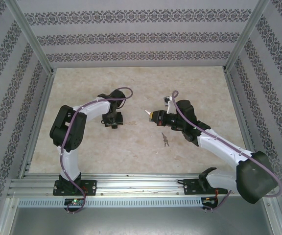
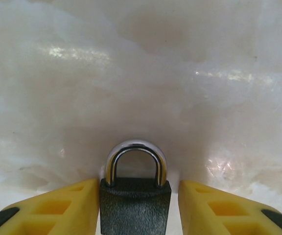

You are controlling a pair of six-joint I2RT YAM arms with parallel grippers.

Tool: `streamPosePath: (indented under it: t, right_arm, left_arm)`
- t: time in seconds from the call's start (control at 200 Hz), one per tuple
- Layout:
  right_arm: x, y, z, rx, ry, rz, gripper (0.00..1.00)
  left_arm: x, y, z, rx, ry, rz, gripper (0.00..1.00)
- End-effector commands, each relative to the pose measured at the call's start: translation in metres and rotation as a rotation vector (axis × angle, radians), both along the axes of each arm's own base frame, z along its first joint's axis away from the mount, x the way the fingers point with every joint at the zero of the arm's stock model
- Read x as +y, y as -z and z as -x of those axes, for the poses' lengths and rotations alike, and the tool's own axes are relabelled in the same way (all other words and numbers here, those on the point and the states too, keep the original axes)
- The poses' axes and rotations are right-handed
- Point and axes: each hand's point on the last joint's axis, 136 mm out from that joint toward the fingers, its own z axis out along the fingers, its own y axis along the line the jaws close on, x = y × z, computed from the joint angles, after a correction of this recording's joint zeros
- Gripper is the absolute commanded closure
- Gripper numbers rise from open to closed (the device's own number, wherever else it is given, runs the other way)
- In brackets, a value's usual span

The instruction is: Unlock with the key

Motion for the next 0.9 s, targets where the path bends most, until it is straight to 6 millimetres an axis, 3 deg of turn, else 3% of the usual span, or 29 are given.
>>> streamPosePath:
  t: [0.0, 0.185, 0.325, 0.46, 0.625, 0.894]
  right_arm:
    - [-0.004, 0.003, -0.004, -0.017, 0.017, 0.005, 1.00]
    - [-0.006, 0.006, -0.004, -0.011, 0.023, 0.005, 1.00]
    - [-0.006, 0.005, -0.005, -0.013, 0.025, 0.005, 1.00]
    - [-0.007, 0.007, -0.006, -0.009, 0.029, 0.010, 1.00]
    - [-0.008, 0.005, -0.007, -0.024, 0.030, 0.018, 1.00]
    - [-0.004, -0.013, -0.012, -0.083, 0.029, 0.029, 1.00]
  left_arm:
    - [0.000, 0.008, 0.006, 0.042, 0.022, -0.046, 0.58]
    - [-0.001, 0.019, 0.008, 0.063, 0.024, -0.056, 0.74]
    - [0.001, 0.025, 0.012, 0.076, 0.023, -0.066, 0.78]
    - [-0.002, 0.016, 0.009, 0.041, 0.007, -0.036, 0.83]
    - [-0.013, -0.024, -0.008, -0.070, -0.022, 0.048, 0.85]
    - [-0.016, -0.112, -0.035, -0.292, -0.153, 0.263, 0.87]
